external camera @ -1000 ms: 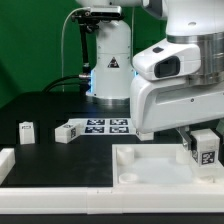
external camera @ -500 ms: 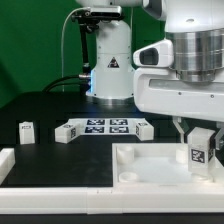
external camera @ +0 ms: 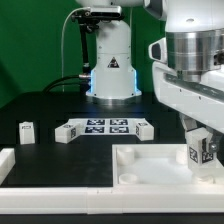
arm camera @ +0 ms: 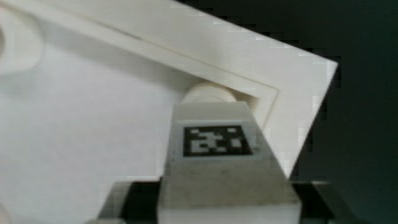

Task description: Assemble one leg

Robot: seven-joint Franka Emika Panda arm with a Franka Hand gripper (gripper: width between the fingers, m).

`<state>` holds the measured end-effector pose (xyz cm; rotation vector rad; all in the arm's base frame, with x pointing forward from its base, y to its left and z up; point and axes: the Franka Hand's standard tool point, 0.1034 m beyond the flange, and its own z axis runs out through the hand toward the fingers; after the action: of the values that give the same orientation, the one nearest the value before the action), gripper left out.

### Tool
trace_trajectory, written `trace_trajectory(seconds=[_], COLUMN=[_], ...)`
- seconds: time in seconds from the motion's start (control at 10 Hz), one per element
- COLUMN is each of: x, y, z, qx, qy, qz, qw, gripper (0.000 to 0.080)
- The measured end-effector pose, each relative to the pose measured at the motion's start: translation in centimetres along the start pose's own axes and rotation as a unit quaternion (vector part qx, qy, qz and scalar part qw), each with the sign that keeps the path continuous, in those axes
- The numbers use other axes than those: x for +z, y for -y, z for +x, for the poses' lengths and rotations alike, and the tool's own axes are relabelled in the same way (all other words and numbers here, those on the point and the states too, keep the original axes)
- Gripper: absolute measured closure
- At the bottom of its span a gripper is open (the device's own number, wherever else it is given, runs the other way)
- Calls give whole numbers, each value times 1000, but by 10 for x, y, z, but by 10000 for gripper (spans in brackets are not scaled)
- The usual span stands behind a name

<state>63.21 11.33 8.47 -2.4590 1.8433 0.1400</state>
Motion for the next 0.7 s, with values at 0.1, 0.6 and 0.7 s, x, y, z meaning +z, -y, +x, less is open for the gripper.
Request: trace_trajectory(seconds=[0.1,0.6,0.7], x=[0,0,0], y=[0,3,3], z=[0,-9,-11], qx=[36,-57,-120], qy=[3,4,4], qz=[1,9,10], qw=[999,998,993], gripper=[508,184,157])
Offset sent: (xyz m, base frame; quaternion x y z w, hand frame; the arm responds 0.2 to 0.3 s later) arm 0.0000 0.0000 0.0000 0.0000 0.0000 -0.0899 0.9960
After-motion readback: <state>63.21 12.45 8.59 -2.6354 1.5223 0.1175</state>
